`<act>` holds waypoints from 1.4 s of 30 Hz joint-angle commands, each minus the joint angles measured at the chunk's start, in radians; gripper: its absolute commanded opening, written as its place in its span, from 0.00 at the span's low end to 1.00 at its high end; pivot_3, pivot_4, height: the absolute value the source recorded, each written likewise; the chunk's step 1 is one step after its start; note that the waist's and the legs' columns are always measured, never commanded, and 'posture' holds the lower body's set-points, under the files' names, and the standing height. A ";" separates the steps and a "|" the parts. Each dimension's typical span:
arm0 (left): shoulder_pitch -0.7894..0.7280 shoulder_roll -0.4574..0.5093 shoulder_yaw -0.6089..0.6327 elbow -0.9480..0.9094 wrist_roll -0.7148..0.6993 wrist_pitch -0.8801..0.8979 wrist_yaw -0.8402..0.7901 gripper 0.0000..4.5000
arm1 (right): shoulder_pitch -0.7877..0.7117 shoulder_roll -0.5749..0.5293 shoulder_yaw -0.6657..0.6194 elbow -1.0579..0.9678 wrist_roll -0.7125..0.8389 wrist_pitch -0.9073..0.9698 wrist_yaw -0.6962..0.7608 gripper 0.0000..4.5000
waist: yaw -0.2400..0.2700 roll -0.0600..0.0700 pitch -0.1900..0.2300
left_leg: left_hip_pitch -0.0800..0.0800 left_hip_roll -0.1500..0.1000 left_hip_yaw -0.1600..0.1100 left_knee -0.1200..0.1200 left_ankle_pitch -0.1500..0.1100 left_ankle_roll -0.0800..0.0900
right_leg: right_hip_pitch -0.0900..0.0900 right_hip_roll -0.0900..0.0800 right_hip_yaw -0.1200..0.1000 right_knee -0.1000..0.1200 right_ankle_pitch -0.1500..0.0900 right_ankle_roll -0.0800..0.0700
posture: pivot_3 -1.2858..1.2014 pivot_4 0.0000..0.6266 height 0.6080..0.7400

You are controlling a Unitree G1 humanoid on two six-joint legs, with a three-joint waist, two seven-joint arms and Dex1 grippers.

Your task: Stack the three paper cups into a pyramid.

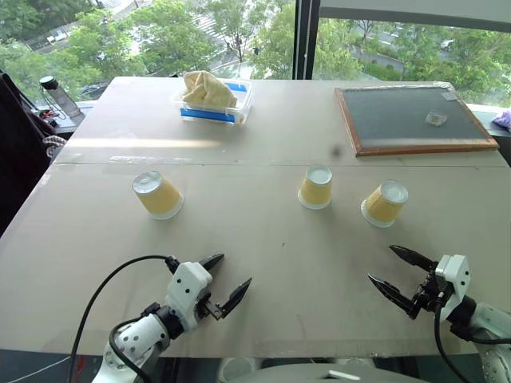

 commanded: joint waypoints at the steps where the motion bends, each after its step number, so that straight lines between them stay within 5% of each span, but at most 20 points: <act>1: 0.011 -0.006 0.032 0.013 -0.024 -0.032 -0.016 0.99 | 0.007 0.006 -0.009 -0.007 0.007 -0.032 0.013 1.00 | 0.000 0.000 0.000 | 0.000 0.000 0.000 0.000 0.000 0.000 | 0.000 0.000 0.000 0.000 0.000 0.000 | 0.52 0.24 1.00; 20: -0.045 0.001 0.081 0.107 -0.082 -0.108 -0.124 0.99 | -0.018 0.025 0.010 -0.104 0.028 0.012 -0.053 1.00 | 0.000 0.000 0.000 | 0.000 0.000 0.000 0.000 0.000 0.000 | 0.000 0.000 0.000 0.000 0.000 0.000 | 0.52 0.24 1.00; 29: -0.158 0.154 0.147 0.068 -0.245 -0.006 -0.308 0.99 | -0.306 0.078 0.176 -0.225 -0.073 0.253 -0.290 1.00 | -0.010 -0.001 0.000 | 0.000 0.000 -0.002 0.000 0.000 0.000 | 0.000 0.001 -0.002 0.001 0.000 -0.001 | 0.52 0.24 1.00; 33: -0.305 0.263 0.214 0.082 -0.385 0.087 -0.428 0.99 | -0.510 0.187 0.257 -0.100 -0.147 0.296 -0.391 1.00 | -0.015 -0.001 0.001 | -0.002 -0.001 -0.003 0.000 0.000 0.000 | -0.001 0.001 -0.003 0.001 0.003 -0.004 | 0.52 0.24 1.00; 42: -0.491 0.366 0.263 0.175 -0.446 0.175 -0.569 0.99 | -0.761 0.316 0.308 0.189 -0.229 0.281 -0.436 1.00 | -0.028 0.000 0.002 | -0.005 -0.003 -0.003 -0.001 0.000 0.000 | -0.004 0.001 -0.004 0.000 0.005 -0.001 | 0.52 0.24 1.00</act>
